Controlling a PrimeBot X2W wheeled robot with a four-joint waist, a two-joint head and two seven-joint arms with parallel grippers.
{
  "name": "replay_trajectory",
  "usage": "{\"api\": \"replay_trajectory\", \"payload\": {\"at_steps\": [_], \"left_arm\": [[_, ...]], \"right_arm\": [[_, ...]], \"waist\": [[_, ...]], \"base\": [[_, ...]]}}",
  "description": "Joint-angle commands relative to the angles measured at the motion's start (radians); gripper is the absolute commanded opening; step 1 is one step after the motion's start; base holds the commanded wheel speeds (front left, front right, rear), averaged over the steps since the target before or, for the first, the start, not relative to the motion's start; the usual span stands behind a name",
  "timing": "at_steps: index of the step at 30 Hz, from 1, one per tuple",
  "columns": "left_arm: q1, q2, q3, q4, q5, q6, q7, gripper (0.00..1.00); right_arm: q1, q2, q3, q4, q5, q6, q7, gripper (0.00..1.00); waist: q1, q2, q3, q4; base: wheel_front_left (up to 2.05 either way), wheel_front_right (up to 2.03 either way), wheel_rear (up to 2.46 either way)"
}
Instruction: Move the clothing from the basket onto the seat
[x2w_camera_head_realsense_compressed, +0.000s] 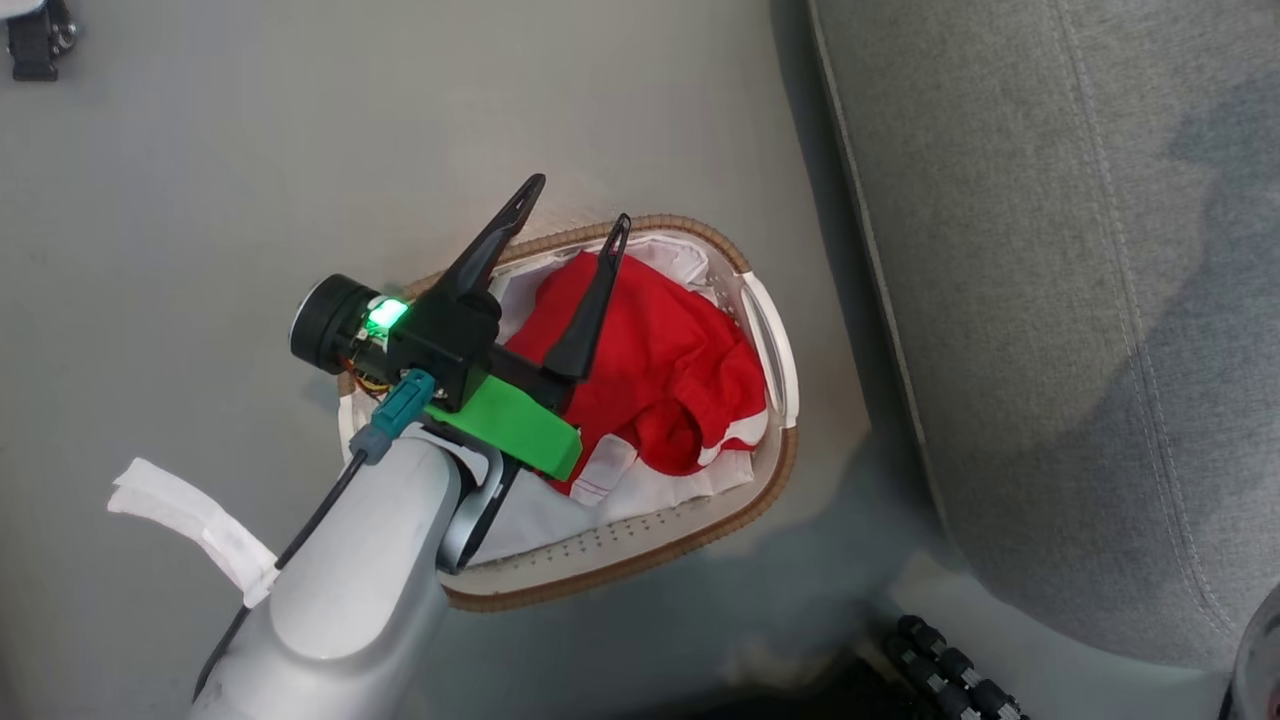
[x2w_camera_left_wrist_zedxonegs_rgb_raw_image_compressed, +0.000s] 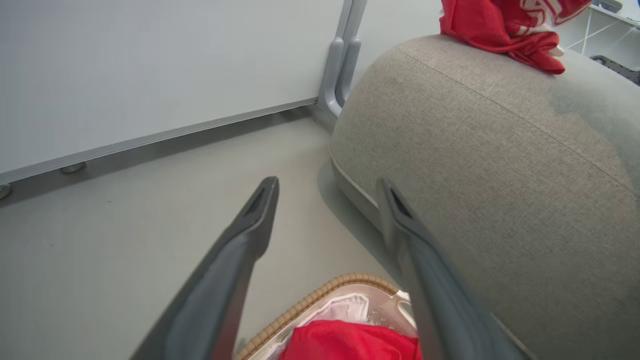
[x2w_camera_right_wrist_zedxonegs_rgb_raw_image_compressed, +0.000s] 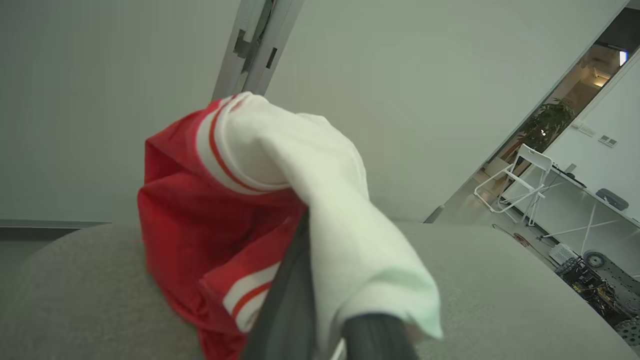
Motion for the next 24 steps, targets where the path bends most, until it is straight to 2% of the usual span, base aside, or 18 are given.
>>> {"api": "replay_trajectory", "payload": {"at_steps": [1, 9, 10, 11, 12, 13, 14, 24], "left_arm": [[-0.017, 0.009, 0.002, -0.003, 0.003, 0.003, -0.001, 1.00], [-0.004, 0.018, -0.003, 0.004, -0.007, 0.011, 0.008, 1.00], [-0.004, 0.019, -0.004, 0.004, -0.009, 0.011, 0.008, 1.00], [-0.004, 0.020, -0.004, 0.005, -0.011, 0.011, 0.009, 1.00], [-0.004, 0.022, -0.003, 0.006, -0.012, 0.012, 0.008, 1.00], [-0.004, 0.024, -0.002, 0.007, -0.014, 0.011, 0.007, 1.00], [-0.003, 0.024, -0.002, 0.007, -0.015, 0.012, 0.006, 1.00], [0.024, 0.014, 0.001, 0.028, -0.037, 0.017, 0.001, 1.00]], "right_arm": [[0.020, 0.006, -0.004, 0.010, -0.006, -0.001, -0.005, 0.00], [0.085, 0.062, -0.002, 0.069, 0.004, -0.001, -0.005, 0.00], [0.089, 0.065, 0.006, 0.067, 0.009, -0.001, -0.005, 0.04], [0.100, 0.068, 0.019, 0.070, 0.013, -0.001, -0.005, 0.28], [0.108, 0.068, 0.030, 0.072, 0.015, -0.001, -0.005, 0.44], [0.116, 0.067, 0.039, 0.071, 0.018, -0.001, -0.005, 0.83], [0.121, 0.067, 0.044, 0.070, 0.021, -0.001, -0.005, 1.00], [0.242, 0.082, 0.090, 0.050, 0.034, -0.001, -0.005, 1.00]], "waist": [[-0.0002, 0.0000, 0.028, 0.003], [-0.0002, 0.0000, 0.025, -0.019], [-0.0002, 0.0000, 0.023, -0.020], [-0.0002, 0.0000, 0.020, -0.021], [-0.0002, 0.0000, 0.017, -0.023], [-0.0002, 0.0000, 0.014, -0.026], [-0.0002, 0.0000, 0.010, -0.027], [-0.0002, 0.0000, -0.067, -0.035]], "base": [[0.00, 0.00, 0.00], [0.00, 0.00, 0.00], [0.00, 0.00, 0.00], [0.00, 0.00, 0.00], [0.00, 0.00, 0.00], [0.00, 0.00, 0.00], [0.00, 0.00, 0.00], [0.00, 0.00, 0.00]]}}
